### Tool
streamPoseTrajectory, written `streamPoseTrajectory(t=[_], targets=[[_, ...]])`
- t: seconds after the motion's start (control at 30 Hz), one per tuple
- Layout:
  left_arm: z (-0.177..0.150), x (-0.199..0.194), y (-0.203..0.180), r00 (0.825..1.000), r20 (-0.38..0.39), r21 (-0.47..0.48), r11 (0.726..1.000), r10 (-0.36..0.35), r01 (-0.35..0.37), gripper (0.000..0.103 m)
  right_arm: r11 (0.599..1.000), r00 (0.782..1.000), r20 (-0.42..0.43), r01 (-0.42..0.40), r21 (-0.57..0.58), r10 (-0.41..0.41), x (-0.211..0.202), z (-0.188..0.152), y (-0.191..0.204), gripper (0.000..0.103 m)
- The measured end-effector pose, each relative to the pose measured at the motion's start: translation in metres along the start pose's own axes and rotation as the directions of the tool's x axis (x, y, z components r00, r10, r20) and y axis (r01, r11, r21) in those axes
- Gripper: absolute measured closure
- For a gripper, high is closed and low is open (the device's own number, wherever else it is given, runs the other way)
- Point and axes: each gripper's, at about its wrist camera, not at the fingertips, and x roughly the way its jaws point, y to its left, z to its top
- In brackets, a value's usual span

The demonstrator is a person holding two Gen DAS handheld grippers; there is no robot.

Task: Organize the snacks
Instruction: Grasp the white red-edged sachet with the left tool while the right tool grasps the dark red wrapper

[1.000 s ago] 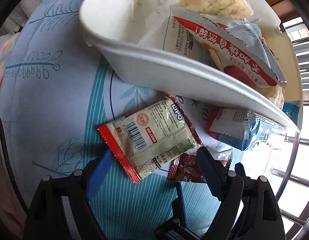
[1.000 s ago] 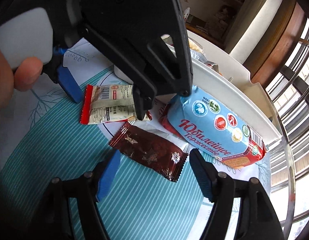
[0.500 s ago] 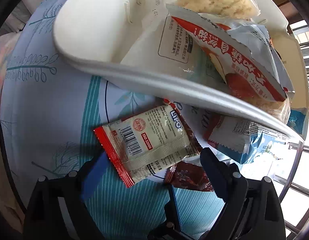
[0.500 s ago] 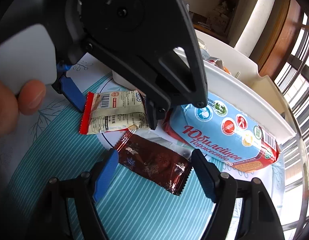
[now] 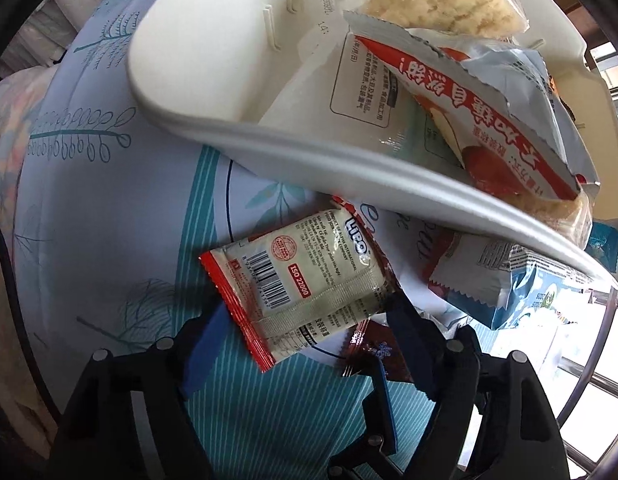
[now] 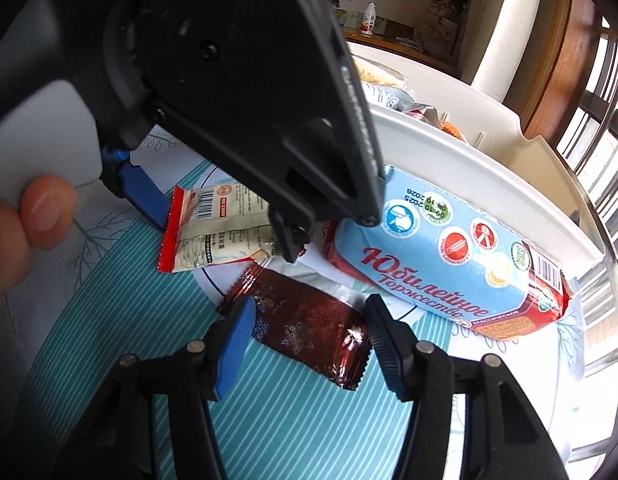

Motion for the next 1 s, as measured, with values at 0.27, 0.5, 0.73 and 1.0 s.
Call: streamPoseTrajectory(t=[0.27,0.5,0.73,1.0], targets=[[-0.007,-0.004,0.01,0.999,0.026,0.001,1.0,-0.027,0.026,0.038,1.0,1.0,-0.006,0.018,0.01,-0.018,0.0,0.004,-0.005,0.06],[-0.019,-0.009,0.03,0.998,0.041,0.008,0.999,-0.047,0.047,0.046,0.999,0.999,0.0,0.04,0.004,-0.04,-0.007,0.003,0.001,0.084],[-0.039,-0.011,0.05,0.999,0.033,-0.001,0.999,-0.043,0.043,0.048,0.999,0.998,-0.021,0.052,0.0,-0.052,-0.008,0.003,0.003,0.091],[-0.057,-0.017,0.074,0.998,0.036,-0.023,0.999,-0.044,0.045,0.056,0.993,0.994,-0.015,0.105,0.046,-0.105,-0.012,0.003,0.006,0.072]])
